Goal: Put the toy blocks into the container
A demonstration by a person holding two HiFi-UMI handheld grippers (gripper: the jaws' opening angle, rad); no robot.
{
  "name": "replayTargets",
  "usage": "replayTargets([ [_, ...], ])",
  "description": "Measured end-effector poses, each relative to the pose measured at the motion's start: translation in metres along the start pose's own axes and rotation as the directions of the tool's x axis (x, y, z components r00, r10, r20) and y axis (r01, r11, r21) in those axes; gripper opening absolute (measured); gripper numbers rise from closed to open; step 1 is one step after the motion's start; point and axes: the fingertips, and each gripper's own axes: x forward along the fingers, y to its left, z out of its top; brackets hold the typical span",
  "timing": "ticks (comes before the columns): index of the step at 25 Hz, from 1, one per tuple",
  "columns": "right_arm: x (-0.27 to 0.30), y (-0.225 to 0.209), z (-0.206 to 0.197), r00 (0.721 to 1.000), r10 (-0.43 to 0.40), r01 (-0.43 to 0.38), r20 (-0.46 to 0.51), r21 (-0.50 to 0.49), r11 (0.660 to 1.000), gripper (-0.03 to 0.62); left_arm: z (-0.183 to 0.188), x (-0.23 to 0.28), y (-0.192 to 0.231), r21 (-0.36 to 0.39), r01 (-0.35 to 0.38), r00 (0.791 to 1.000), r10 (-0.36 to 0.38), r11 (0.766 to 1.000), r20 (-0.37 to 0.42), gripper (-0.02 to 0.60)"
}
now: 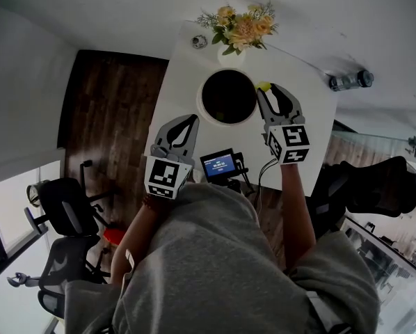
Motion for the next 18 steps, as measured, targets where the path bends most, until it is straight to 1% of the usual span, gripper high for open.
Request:
replayTargets([
  [2,0.005,0.017,0.001,0.999,0.036,-0.04,-0.032,-0.121,0.992,0.135,0.0,-0.001,0.001,-0.003,-0.004,1.0,0.004,1.0,0.002,0.006],
  [3,0.009,0.026,0.0,0.997,0.056,-0.066,-0.057,-0.193,0.979,0.135,0.0,-0.001,0.002,-0.003,-0.005,1.0,0.005,1.0,0.002,0.006],
  [5,0.018,0.041,-0.007,0.988,0.096,-0.131,-0.124,-0.32,0.938,0.135,0.0,-0.002,0.003,-0.004,-0.008,1.0,0.008,1.0,0.003,0.006],
  [7,0.027,0.052,-0.018,0.971,0.13,-0.202,-0.201,-0.396,0.896,0.135,0.0,-0.003,0.003,-0.006,-0.011,1.0,0.011,1.0,0.004,0.006],
  [10,0.042,0.061,-0.037,0.943,0.147,-0.273,-0.298,-0.442,0.854,0.137,0.0,-0.005,0.004,-0.008,-0.015,1.0,0.015,1.0,0.007,0.006],
  [12,0.049,0.06,-0.048,0.931,0.124,-0.285,-0.344,-0.468,0.837,0.138,0.0,-0.007,0.005,-0.008,-0.019,1.0,0.019,1.0,0.008,0.006],
  [16,0.055,0.054,-0.063,0.916,0.066,-0.28,-0.396,-0.511,0.813,0.143,-0.001,-0.01,0.01,-0.01,-0.031,0.999,0.031,0.999,0.007,0.006],
  [18,0.056,0.052,-0.067,0.915,0.059,-0.275,-0.4,-0.508,0.817,0.144,-0.001,-0.011,0.013,-0.012,-0.035,0.999,0.035,0.999,0.005,0.006],
])
